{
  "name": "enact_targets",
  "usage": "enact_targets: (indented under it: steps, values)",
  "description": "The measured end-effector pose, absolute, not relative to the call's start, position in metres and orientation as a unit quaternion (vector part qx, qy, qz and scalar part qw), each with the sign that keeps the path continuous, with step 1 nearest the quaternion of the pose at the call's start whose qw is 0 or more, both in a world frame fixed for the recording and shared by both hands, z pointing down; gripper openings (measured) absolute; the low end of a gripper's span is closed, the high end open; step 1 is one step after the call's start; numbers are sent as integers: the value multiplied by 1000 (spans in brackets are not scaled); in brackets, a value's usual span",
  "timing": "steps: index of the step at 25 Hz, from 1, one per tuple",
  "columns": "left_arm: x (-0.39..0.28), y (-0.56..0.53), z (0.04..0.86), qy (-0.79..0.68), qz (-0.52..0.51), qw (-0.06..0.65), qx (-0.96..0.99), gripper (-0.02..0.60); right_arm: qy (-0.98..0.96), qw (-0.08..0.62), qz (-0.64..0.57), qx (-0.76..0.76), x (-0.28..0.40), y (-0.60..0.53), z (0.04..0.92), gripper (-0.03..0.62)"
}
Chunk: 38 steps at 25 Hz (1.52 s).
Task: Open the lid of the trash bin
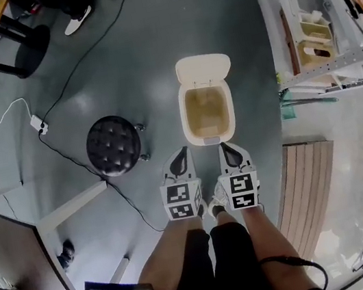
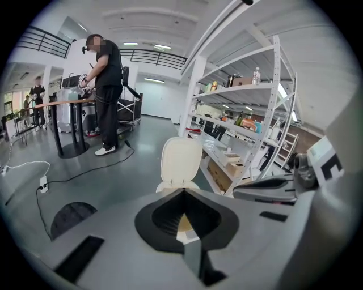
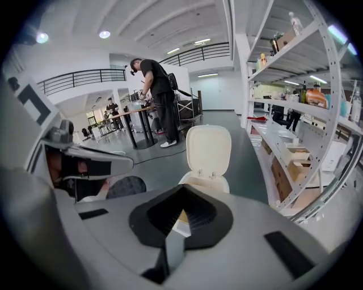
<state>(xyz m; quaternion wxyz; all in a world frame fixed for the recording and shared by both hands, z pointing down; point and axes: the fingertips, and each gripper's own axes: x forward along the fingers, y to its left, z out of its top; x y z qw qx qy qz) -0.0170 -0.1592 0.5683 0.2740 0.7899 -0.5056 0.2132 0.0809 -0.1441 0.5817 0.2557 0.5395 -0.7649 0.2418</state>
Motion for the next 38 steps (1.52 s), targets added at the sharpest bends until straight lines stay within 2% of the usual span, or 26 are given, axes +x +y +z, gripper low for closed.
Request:
enact_targets:
  steps: [6,12,23,33,38]
  values:
    - [-13,-173,512,-496,210,245,806,-2,-782,291,153,530,77,-157,513,-3]
    - [-16,-173,455,-490,201,226,817,-2,-772,241,180,560,81,-153,460,-3]
    - [-18,-155,347,-488,169,173,839,-2,-784,208,121,572,83,-136,351,-3]
    - [-46,-108,303,-511,133,197,826,-2,-775,162,121,598,81,-104,298,-3]
    - [-49,-100,282,-519,122,180,827,-2,-783,151,89,596,85,-109,271,-3]
